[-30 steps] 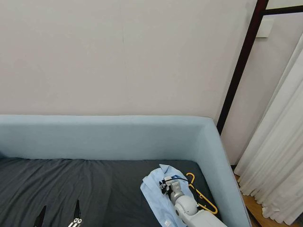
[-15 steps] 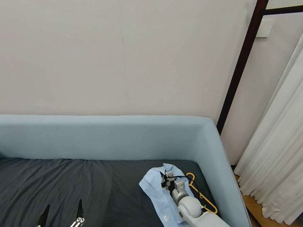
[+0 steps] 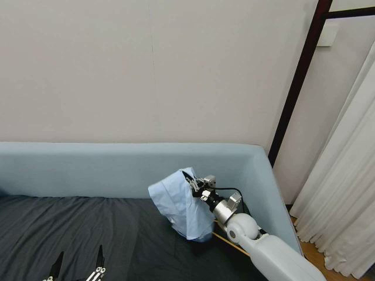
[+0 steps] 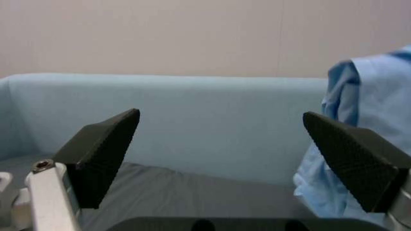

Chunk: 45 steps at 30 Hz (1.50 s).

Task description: Pick up the clothes from the sofa and hang them on the clothes hanger.

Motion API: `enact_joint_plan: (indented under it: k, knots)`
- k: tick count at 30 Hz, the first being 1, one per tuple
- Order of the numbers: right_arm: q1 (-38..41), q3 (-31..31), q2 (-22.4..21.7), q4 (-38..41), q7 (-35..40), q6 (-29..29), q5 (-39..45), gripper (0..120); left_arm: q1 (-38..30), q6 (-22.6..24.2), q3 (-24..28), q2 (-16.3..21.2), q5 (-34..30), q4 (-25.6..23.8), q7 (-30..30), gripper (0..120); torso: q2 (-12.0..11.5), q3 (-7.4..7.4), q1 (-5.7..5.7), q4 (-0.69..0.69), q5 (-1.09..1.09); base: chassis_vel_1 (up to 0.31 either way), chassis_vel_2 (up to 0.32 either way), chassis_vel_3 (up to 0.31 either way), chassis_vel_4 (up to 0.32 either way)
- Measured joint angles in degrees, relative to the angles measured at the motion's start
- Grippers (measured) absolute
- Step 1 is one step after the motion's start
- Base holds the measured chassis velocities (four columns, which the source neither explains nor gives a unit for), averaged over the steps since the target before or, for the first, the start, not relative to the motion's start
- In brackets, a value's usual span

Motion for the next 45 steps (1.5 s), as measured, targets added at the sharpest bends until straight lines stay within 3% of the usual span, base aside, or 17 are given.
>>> enact_joint_plan:
  k: [3,4,6,10,17,20,21,23,26,32,39,42,45]
  knots:
    - [-10.7,2.4,-4.0,0.0,0.1,-2.7,-10.6,0,-0.3,-0.2,0.3,-0.1,0.2,0.4,0.0,100,0.0,0.0,0.0,-0.05,0.03,0.0,0.0,0.0,0.0]
    - [-10.7,2.4,-4.0,0.0,0.1,-2.7,-10.6,0,-0.3,-0.2,0.3,-0.1,0.2,0.4,0.0,100,0.0,0.0,0.0,-0.05,0.03,0.0,0.0,0.0,0.0]
    - [-17.2,4.5,-5.4,-2.7,0.3,-3.9,-19.7,0,-0.6,-0.3,0.8,-0.2,0.7,0.8,0.1,100,0.0,0.0,-0.01,-0.07,0.01,0.0,0.0,0.0,0.0]
    - [-21.3,7.3,-4.5,-8.2,0.0,-2.6,-28.0,0,-1.1,-0.2,1.6,-0.5,1.6,1.3,0.3,100,0.0,0.0,-0.01,-0.04,0.01,0.0,0.0,0.0,0.0]
    - [-22.0,9.8,-2.7,-11.2,4.3,-2.6,-31.7,0,-2.1,0.1,1.9,-0.6,2.2,1.9,0.5,100,0.0,0.0,-0.01,0.01,0.01,0.0,0.0,0.0,0.0]
    - [-23.8,8.9,-6.1,-6.2,16.0,-12.1,-35.4,12,-2.3,0.1,1.8,-0.3,2.1,2.0,0.5,100,0.0,0.01,-0.01,-0.01,-0.01,0.0,0.0,0.0,0.0]
    - [-23.8,8.9,-6.1,-6.2,16.0,-12.1,-35.4,12,-2.3,0.1,1.8,-0.3,2.1,2.0,0.5,100,0.0,0.01,-0.01,-0.01,-0.01,0.0,0.0,0.0,0.0]
    - [-25.2,8.5,-9.5,-1.4,18.0,-18.9,-34.7,20,-2.2,0.1,1.5,0.0,1.9,2.0,0.5,100,0.0,0.01,-0.01,-0.03,0.01,0.0,0.0,0.0,0.0]
    - [-28.3,10.2,-15.3,8.2,17.0,-29.2,-30.2,34,-2.2,0.1,1.2,0.2,1.3,2.0,0.5,100,0.0,0.0,-0.01,-0.03,-0.03,0.0,0.0,0.0,0.0]
    - [-33.6,16.3,-19.8,20.0,9.4,-35.5,-28.1,55,-2.7,0.1,1.3,0.3,1.1,2.5,0.5,100,0.0,0.0,-0.01,-0.04,-0.01,0.0,0.0,0.0,0.0]
    - [-30.8,15.8,-18.3,27.2,9.7,-27.9,-28.5,79,-3.1,0.2,1.2,0.2,1.2,2.8,0.5,100,0.0,0.0,0.0,-0.02,-0.02,0.0,0.0,0.0,0.0]
    - [-26.7,10.6,-16.0,28.1,16.1,-29.6,-27.4,87,-3.1,0.3,1.1,0.0,1.4,2.7,0.5,100,0.0,0.0,0.0,-0.01,-0.03,0.0,0.0,0.0,0.0]
    - [-19.9,0.9,-9.5,25.6,28.8,-35.6,-23.7,98,-2.4,0.4,0.9,-0.5,1.9,2.5,0.4,100,0.0,0.01,0.0,-0.01,-0.03,0.0,0.0,0.0,0.0]
